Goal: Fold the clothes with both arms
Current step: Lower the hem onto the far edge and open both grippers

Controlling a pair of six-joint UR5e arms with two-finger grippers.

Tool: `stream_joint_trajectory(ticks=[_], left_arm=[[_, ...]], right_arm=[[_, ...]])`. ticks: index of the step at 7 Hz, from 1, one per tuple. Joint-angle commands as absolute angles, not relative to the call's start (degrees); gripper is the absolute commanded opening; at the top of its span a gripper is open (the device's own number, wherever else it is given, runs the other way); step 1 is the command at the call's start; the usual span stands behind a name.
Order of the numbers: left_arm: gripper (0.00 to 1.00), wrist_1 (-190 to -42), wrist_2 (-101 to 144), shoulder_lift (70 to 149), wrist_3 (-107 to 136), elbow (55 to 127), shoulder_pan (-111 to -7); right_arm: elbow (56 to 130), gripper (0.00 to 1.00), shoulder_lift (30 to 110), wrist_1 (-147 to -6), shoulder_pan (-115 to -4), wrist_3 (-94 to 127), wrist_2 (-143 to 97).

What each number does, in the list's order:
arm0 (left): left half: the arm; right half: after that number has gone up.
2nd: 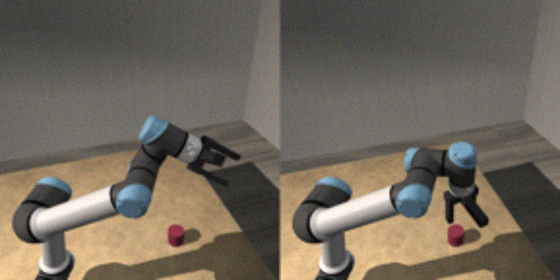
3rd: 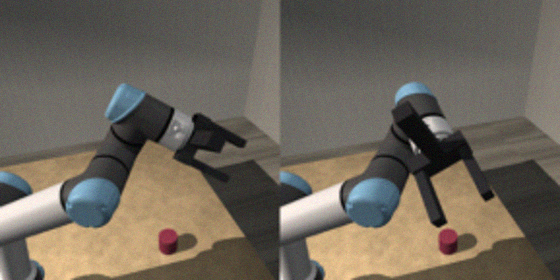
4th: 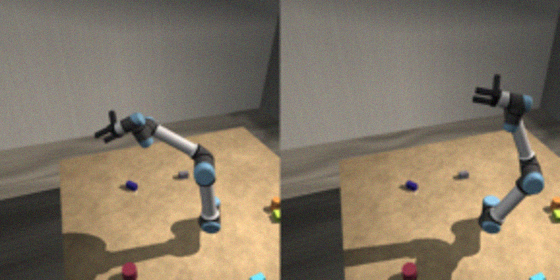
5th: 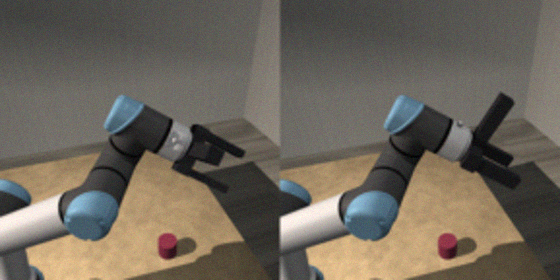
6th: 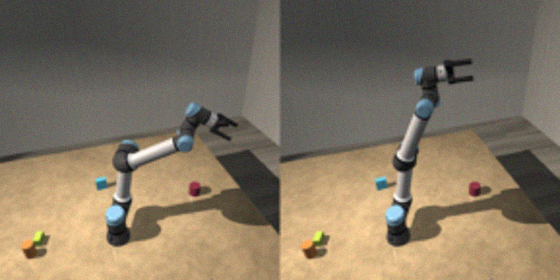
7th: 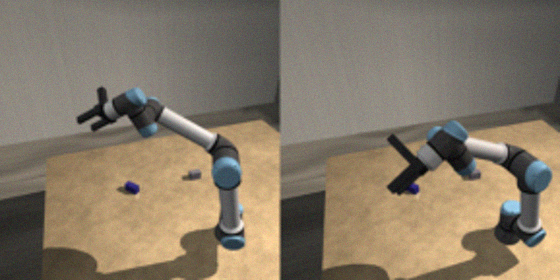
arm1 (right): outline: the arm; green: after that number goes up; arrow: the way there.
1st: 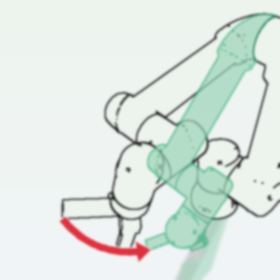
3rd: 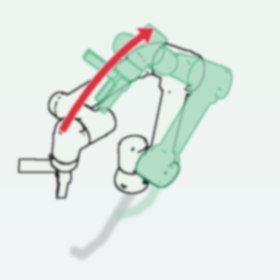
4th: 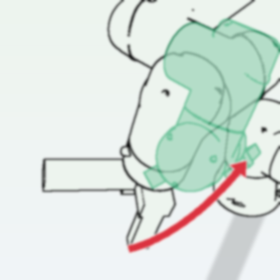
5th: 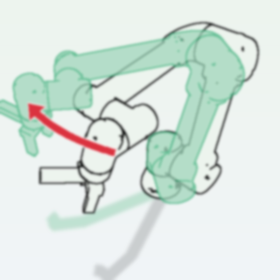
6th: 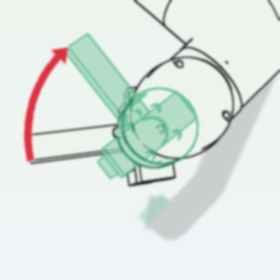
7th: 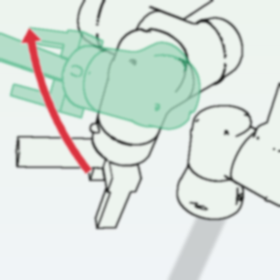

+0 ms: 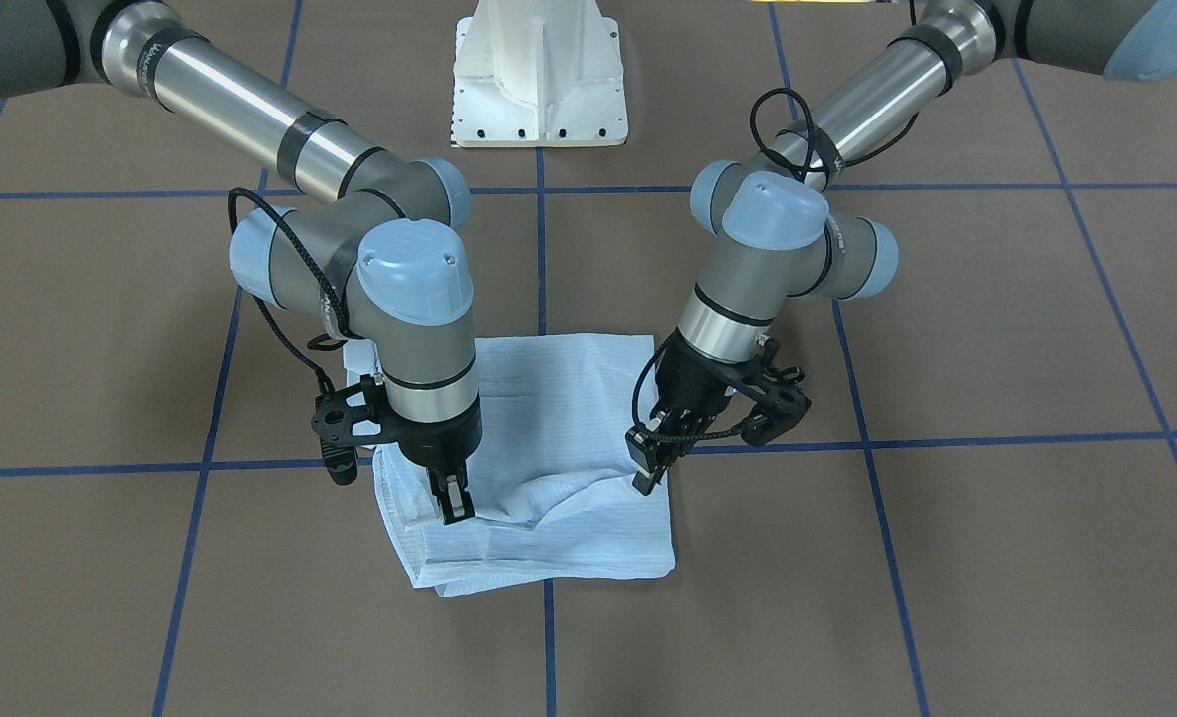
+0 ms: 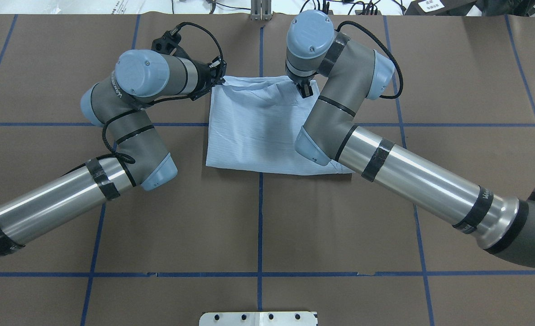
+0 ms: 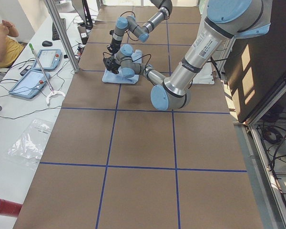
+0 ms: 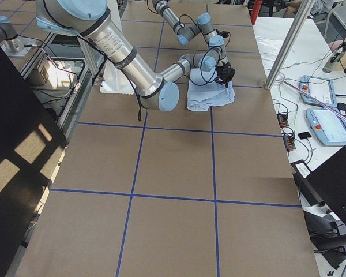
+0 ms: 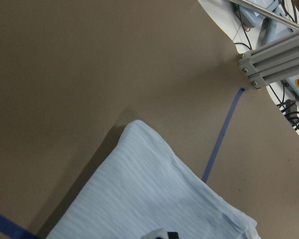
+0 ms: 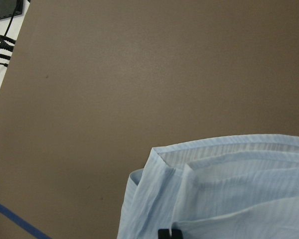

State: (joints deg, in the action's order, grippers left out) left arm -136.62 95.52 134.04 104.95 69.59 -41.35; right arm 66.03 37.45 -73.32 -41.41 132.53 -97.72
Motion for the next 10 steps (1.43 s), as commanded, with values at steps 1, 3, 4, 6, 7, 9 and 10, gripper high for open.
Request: stream_joint_trajectory(ticks=[1, 3, 4, 6, 7, 9, 10], left_arm=[[0.00, -137.1, 95.5, 135.3, 102.1, 66.7, -43.1], [0.00, -140.3, 95.5, 136.6, 101.7, 62.5, -43.2], [0.00, -140.6, 95.5, 137.8, 101.2, 60.8, -43.2], [0.00, -142.1, 95.4, 138.3, 100.0, 58.6, -43.2], [0.16, -144.5, 95.2, 138.7, 99.1, 56.0, -43.2], [0.51, -144.6, 95.0, 139.0, 98.6, 55.2, -43.8], [0.58, -144.6, 95.0, 139.0, 98.4, 55.0, -45.2]], right_arm=[[65.0, 0.00, 37.5, -72.8, -41.8, 131.0, -97.7], [62.7, 0.00, 37.4, -70.1, -42.4, 130.7, -97.7], [62.5, 0.00, 37.4, -70.0, -42.4, 130.1, -97.7], [62.5, 0.00, 37.4, -69.9, -42.4, 130.0, -97.7], [61.3, 0.27, 37.4, -67.6, -42.5, 130.1, -97.6], [60.6, 0.60, 37.4, -65.7, -43.0, 130.1, -97.6], [60.6, 0.96, 37.9, -65.6, -43.2, 129.6, -97.6]])
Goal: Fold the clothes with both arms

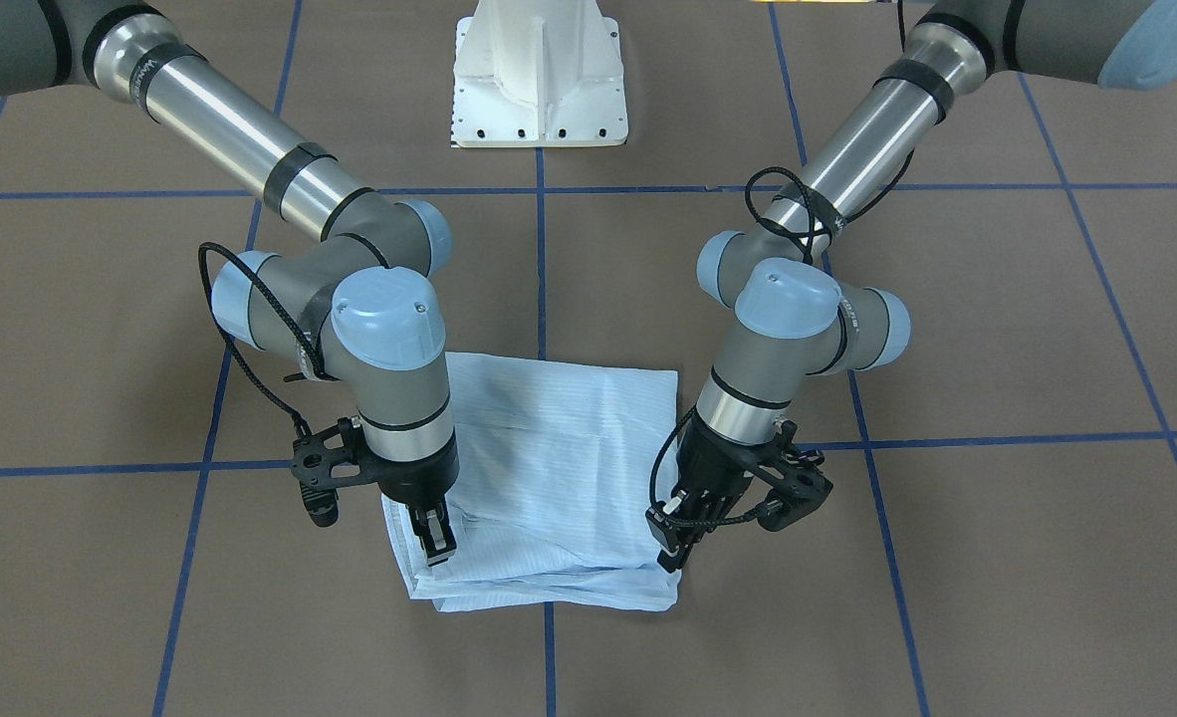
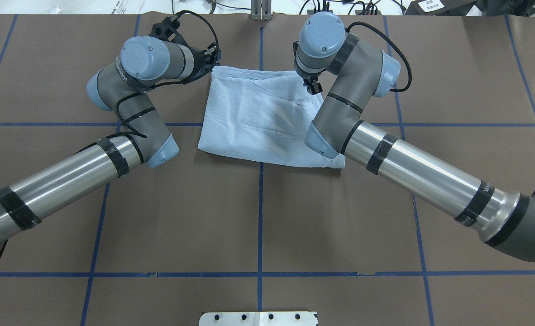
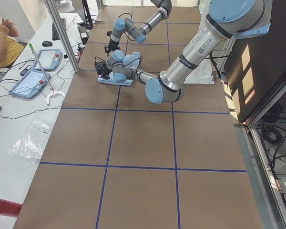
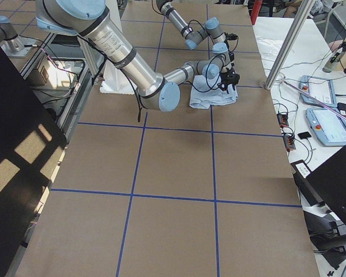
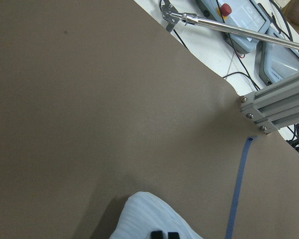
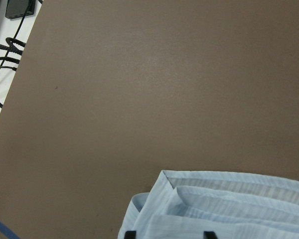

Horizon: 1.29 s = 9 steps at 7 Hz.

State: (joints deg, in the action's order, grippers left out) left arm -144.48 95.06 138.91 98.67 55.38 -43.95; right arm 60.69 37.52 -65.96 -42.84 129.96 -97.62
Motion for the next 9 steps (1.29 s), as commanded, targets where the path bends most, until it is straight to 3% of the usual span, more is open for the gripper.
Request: stream_joint_trajectory(ticks=[1, 3, 5, 6, 9], left_arm=[[0.59, -144.5, 95.2, 138.9, 95.7, 55.0, -46.2], [0.65, -144.1, 98.7, 136.4, 89.6, 57.0, -46.9], [0.67, -142.6, 110.8, 125.4, 83.6, 71.0, -50.3], [0.69, -142.4, 112.1, 120.5, 81.1, 78.1, -51.4], [0.78, -142.2, 119.0, 110.8, 71.5, 87.1, -54.0]], right_arm=[[61.0, 1.00, 38.8, -65.6, -43.4, 126.5, -97.7], [67.7, 1.00, 44.9, -65.5, -45.1, 115.1, -102.9], [78.4, 1.00, 53.6, -66.2, -47.6, 102.3, -109.4], [80.3, 1.00, 56.0, -66.1, -50.6, 96.3, -113.9], [92.6, 1.00, 68.7, -69.1, -56.4, 73.2, -122.5]])
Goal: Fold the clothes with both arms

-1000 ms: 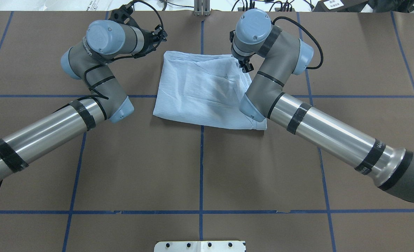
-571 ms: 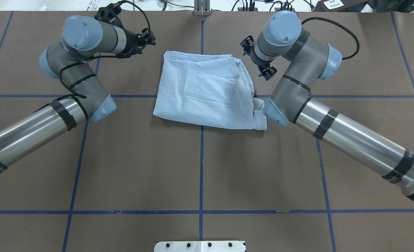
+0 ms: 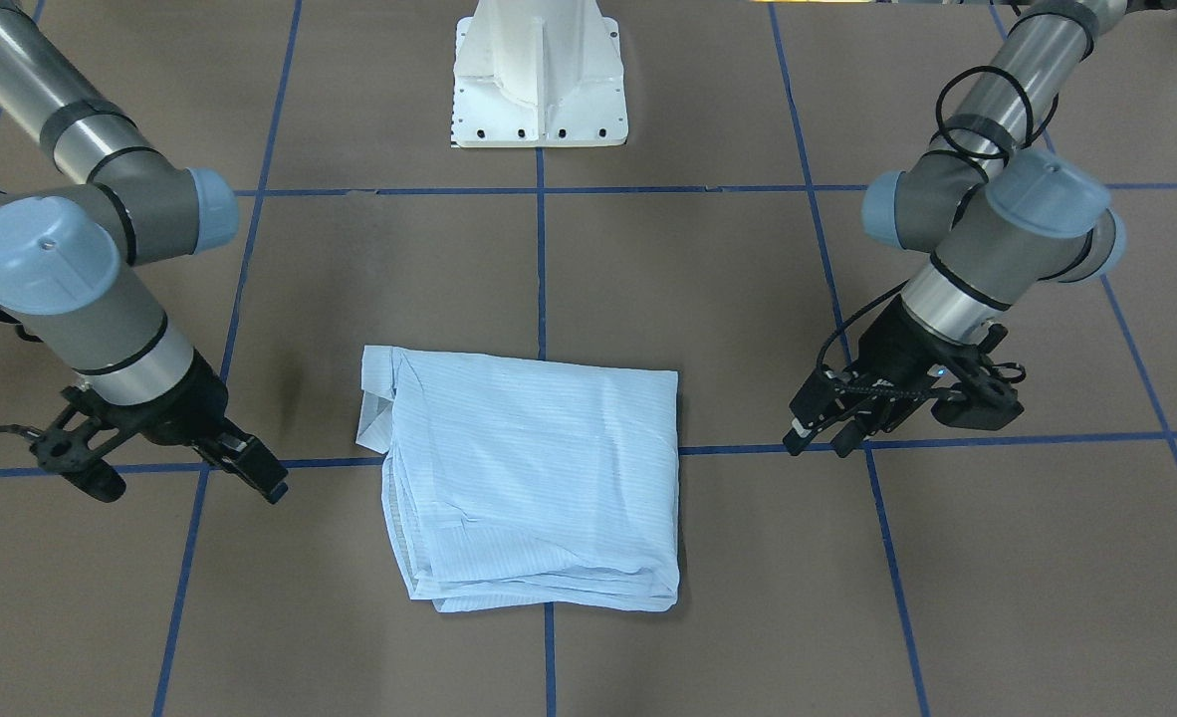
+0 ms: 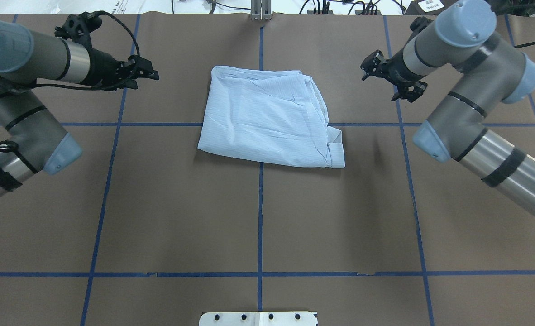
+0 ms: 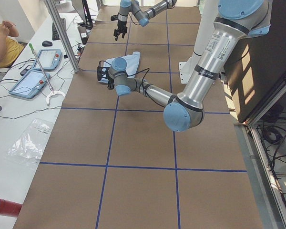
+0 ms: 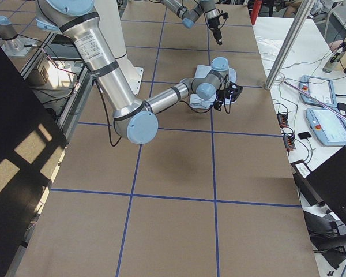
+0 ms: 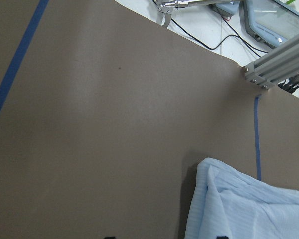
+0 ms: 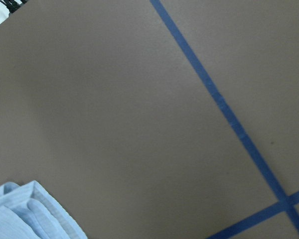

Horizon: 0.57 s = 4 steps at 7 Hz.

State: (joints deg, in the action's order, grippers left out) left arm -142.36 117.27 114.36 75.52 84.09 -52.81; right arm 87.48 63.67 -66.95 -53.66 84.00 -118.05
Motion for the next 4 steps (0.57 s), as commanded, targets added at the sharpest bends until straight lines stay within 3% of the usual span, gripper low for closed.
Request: stream_joint_trajectory(ticks=[1, 4], left_arm=[[0.84, -142.0, 119.0, 107.3, 66.1, 88.6, -55.3], [0.84, -141.9, 122.3, 91.8, 44.0, 96.4, -64.0]], right_arm=[[95.4, 1.00, 71.4, -72.5, -60.0, 65.2, -125.4], [106.2, 1.00, 82.9, -83.2, -65.0, 40.6, -125.6]])
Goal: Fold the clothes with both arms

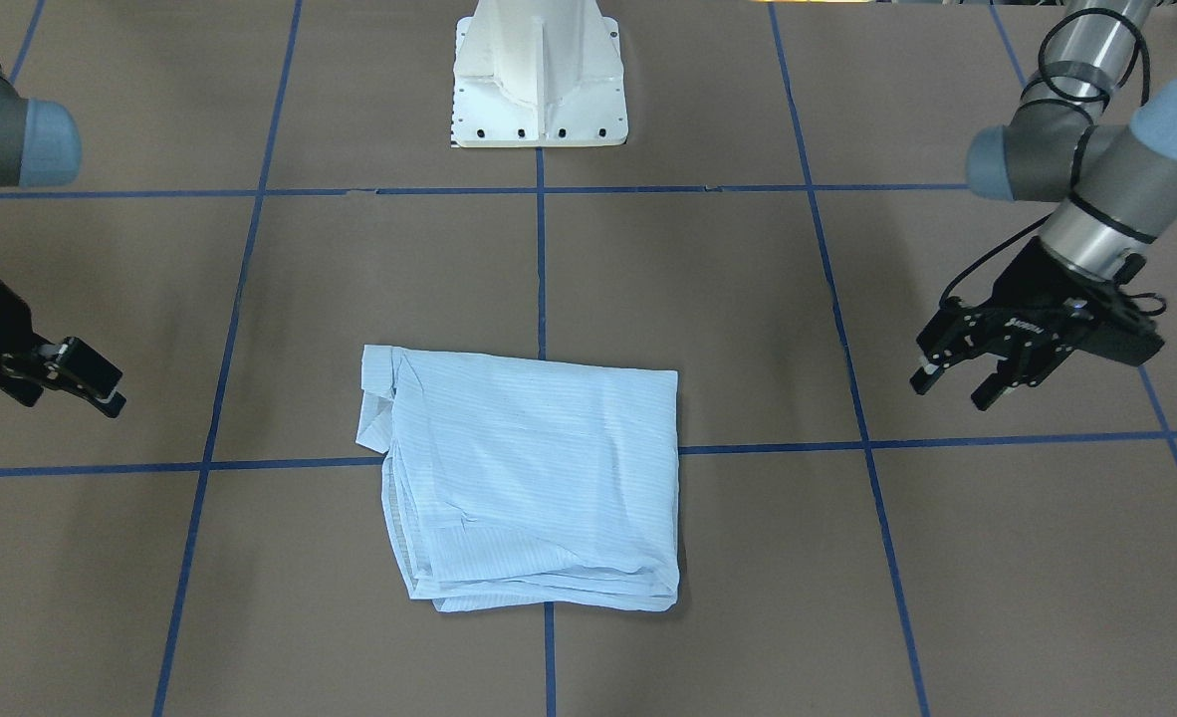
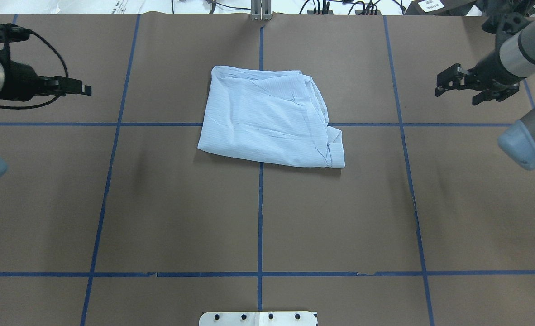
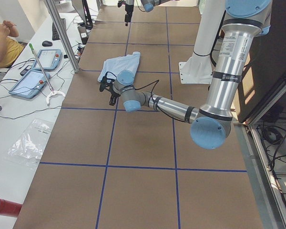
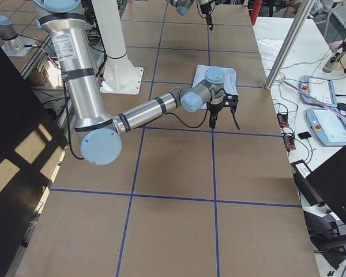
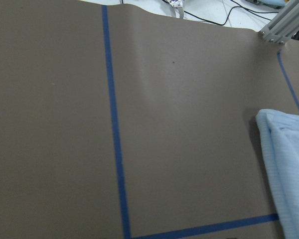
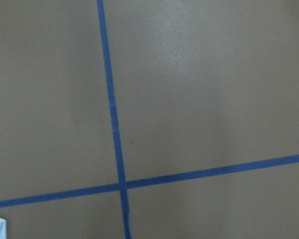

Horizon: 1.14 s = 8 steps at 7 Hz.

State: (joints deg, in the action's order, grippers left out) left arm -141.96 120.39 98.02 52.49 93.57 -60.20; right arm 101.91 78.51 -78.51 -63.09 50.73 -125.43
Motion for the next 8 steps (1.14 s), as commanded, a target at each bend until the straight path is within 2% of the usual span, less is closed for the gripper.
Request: stream_joint_trajectory(ticks=[1, 2, 4, 5, 8], left_arm=[[0.84, -140.3, 125.6, 88.7, 35.6, 96.7, -68.5], [0.99, -134.4, 126.4, 87.9, 25.8, 97.5, -73.2], [0.99, -112.3, 126.4, 88.2, 5.3, 103.9, -81.4], [0.99, -108.1, 126.6, 88.0, 0.9, 104.5, -84.6], [0.99, -107.9, 132.7, 85.5, 0.4, 103.5, -85.5]], right_arm=[[107.9, 1.00, 85.1, -86.9, -67.9, 33.6, -125.6], [107.9, 1.00, 85.9, -89.8, -71.2, 26.4, -125.7], [108.0, 1.00, 88.7, -92.1, -76.1, 17.6, -130.5], [108.3, 1.00, 90.5, -92.3, -78.9, 15.4, -133.2], [111.6, 1.00, 94.9, -92.5, -79.4, 14.3, -134.6]])
